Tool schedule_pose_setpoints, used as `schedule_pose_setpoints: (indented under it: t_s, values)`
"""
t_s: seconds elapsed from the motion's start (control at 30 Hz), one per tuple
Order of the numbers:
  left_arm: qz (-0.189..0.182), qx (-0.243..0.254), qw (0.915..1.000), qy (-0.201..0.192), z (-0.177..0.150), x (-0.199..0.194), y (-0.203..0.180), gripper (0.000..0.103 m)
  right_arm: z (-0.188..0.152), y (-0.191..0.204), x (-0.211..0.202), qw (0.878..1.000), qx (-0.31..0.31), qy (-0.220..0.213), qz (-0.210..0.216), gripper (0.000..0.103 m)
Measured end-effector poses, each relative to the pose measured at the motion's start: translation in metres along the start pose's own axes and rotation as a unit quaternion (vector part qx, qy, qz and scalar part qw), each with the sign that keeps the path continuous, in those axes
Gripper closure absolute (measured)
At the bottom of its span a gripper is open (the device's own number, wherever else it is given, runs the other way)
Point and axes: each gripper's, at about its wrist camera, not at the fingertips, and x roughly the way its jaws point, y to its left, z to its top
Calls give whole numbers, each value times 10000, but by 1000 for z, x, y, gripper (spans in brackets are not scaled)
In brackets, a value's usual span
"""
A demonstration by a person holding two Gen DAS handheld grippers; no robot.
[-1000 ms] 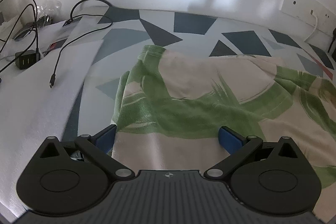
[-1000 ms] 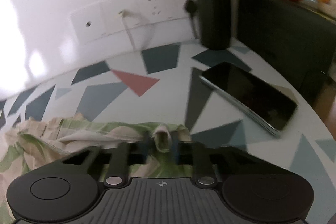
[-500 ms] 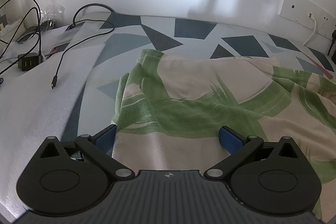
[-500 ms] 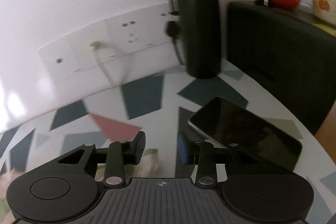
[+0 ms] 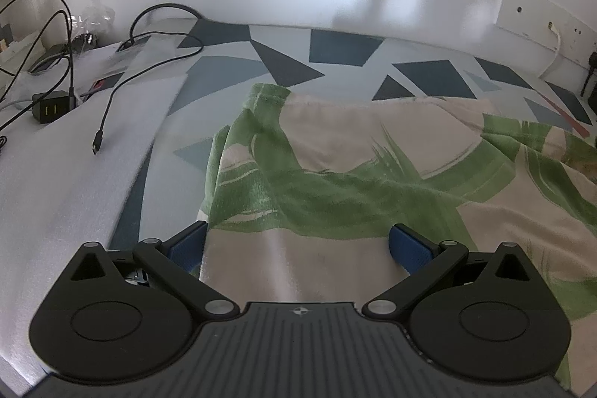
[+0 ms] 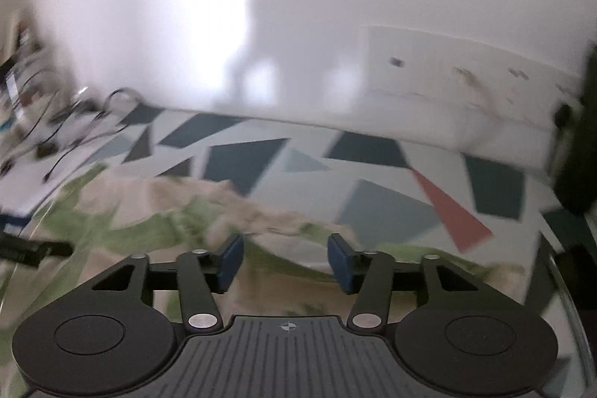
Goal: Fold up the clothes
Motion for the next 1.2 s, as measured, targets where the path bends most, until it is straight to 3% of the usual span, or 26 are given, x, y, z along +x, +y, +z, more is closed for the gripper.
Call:
schedule_pose_setpoints:
  t_s: [0.23,0.33,0.37,0.4,0.47,0.57,0.67,0.93,0.97,1.0,1.03,1.2]
  values:
    - [-171,144,9997,84,3,1,5,0,-14,1,10,9982,2,307,-512,54]
    - [-267,-42,9996,30,12,4,11,0,-19,1,16,9972,-129,341,-655,56]
    - [-326,-139,9994,-26,15,5,13,0,-20,1,19,9969,-169,366,-683,60]
    - [-356,-218,9991,-35,19,7,14,0,-21,1,22,9965,-192,398,-713,74]
    - [-303,-252,9992,48,25,16,13,0,-19,0,24,9959,-145,402,-798,93]
    - [-60,-33,10000,-49,27,23,8,0,-10,-5,22,9959,83,74,-895,100]
    - [-2,43,9999,-157,27,28,7,0,4,-15,29,9936,269,-149,-1085,102]
    - [-43,10,9994,-332,24,30,12,0,7,-39,76,9896,521,330,-1296,98]
    - [-43,0,9994,-338,24,30,13,0,6,-39,77,9884,502,336,-1397,90]
    - [-39,-15,9994,-345,24,30,13,0,5,-38,76,9862,497,347,-1537,74]
    - [-35,-29,9994,-351,23,30,13,0,4,-40,73,9843,547,332,-1648,68]
    - [-38,-32,9993,-376,22,30,14,0,-3,-57,25,9793,1134,11,-1674,57]
